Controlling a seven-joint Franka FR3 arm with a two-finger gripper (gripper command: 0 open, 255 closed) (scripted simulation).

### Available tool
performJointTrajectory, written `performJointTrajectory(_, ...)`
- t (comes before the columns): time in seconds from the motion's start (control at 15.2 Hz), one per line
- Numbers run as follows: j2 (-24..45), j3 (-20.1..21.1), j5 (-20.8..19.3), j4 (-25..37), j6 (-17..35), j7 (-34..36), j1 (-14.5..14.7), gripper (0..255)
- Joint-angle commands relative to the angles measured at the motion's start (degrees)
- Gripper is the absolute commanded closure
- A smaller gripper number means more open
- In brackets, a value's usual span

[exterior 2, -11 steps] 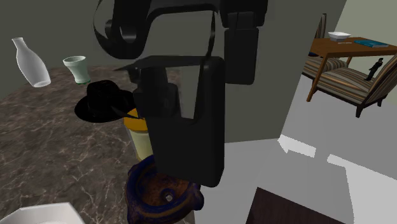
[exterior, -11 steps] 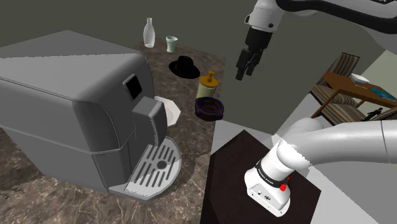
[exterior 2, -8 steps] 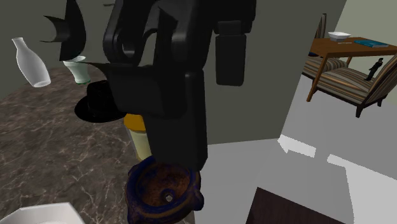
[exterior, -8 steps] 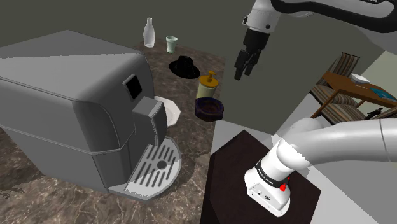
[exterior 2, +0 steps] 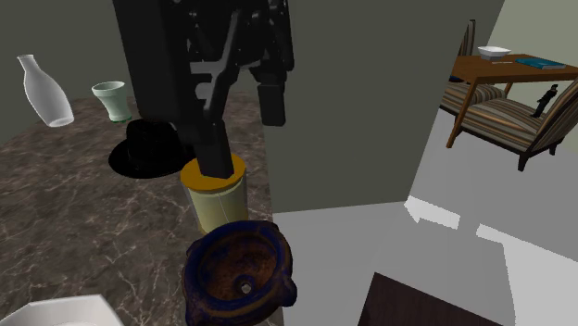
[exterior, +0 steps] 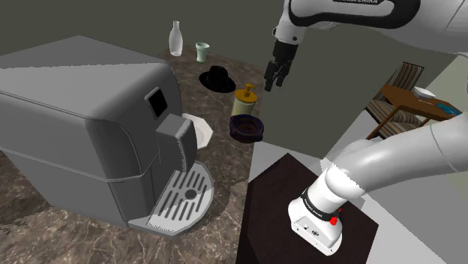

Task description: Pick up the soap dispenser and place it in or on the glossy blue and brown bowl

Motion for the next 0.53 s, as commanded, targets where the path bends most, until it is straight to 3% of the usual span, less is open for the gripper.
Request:
performJointTrajectory(0.0,3.6,-1.0,-0.6,1.4,2.1,-1.5,-0.4,0)
performJointTrajectory(0.46,17.4,-4.2,-1.6,8.9,8.1,-6.8,-1.7,0)
